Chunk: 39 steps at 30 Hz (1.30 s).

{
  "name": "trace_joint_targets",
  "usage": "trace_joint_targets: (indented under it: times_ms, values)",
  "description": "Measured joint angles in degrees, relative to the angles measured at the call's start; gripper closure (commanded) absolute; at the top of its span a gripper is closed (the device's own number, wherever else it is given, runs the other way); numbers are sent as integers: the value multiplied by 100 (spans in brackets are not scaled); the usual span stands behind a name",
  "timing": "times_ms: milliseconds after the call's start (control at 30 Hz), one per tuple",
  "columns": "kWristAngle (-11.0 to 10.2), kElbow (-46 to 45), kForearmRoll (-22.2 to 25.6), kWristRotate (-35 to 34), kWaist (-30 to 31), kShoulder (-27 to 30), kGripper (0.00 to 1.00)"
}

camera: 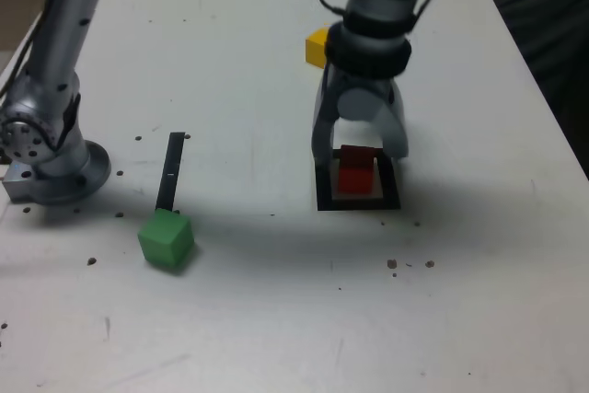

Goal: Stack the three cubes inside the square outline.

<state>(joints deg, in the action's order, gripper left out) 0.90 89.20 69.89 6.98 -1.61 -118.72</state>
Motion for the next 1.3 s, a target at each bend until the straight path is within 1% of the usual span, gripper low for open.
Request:
trace_joint_targets:
  times_ms: [200, 400, 567, 667, 833, 967, 1133, 1300]
  values:
    - [-263, -127, 53, 0, -404, 240, 0]
    - [-532, -39, 57, 37, -1028, 356, 0]
    - [-641, 148, 59, 42, -1573, 387, 1]
    - [-685, 371, 144, 42, -1832, 387, 1]
    - [-703, 806, 523, -9, -2278, 345, 1]
    - [-664, 1047, 878, -289, -2537, 223, 1]
    - [-585, 1207, 1143, -751, -2663, 145, 1]
    - [-471, 1514, 1360, -1045, -2778, -111, 1]
